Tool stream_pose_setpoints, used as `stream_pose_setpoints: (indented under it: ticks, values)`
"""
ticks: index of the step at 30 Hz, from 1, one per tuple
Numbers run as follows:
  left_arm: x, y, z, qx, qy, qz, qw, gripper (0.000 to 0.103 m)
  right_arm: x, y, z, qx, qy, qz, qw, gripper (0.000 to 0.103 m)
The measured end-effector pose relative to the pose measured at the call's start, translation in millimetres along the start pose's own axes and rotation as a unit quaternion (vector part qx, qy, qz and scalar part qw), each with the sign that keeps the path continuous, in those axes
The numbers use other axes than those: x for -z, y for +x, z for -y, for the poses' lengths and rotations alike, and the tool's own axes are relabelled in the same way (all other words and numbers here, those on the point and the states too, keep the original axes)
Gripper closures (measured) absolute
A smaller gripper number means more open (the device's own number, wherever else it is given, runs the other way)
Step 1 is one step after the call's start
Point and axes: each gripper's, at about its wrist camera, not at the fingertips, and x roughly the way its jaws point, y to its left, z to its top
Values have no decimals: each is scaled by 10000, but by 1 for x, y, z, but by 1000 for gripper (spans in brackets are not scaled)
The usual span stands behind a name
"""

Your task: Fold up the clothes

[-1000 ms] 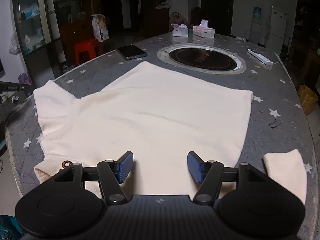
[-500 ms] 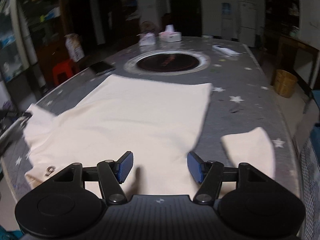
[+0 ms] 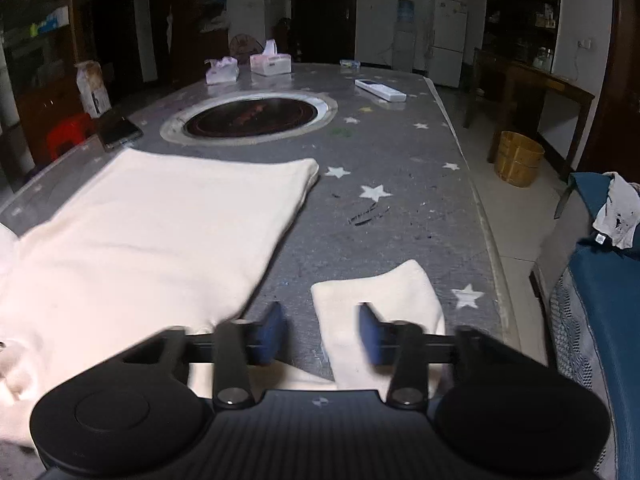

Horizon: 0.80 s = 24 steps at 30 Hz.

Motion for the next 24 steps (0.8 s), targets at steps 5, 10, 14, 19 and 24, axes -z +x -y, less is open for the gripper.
stream_pose_setpoints:
  ticks: [5, 10, 14, 19, 24]
  values:
    - [1, -2, -1, -30, 39, -17, 10000, 92, 5, -13, 15, 291, 175, 264, 9991, 98]
    - [4, -3, -2, -67, 55, -6, 10000, 92, 15, -54, 45, 813, 480, 693, 9931, 99]
    - [6, -5, -2, -75, 79, -9, 9999, 92, 34, -87, 70, 1306, 834, 886, 9839, 100]
    - [9, -9, -4, -109, 126, -24, 9999, 92, 66, -95, 98, 1691, 1321, 593, 9749, 99]
    - [9, -14, -5, -137, 119, -92, 9998, 92, 82, -89, 105, 1911, 1452, 327, 9702, 94]
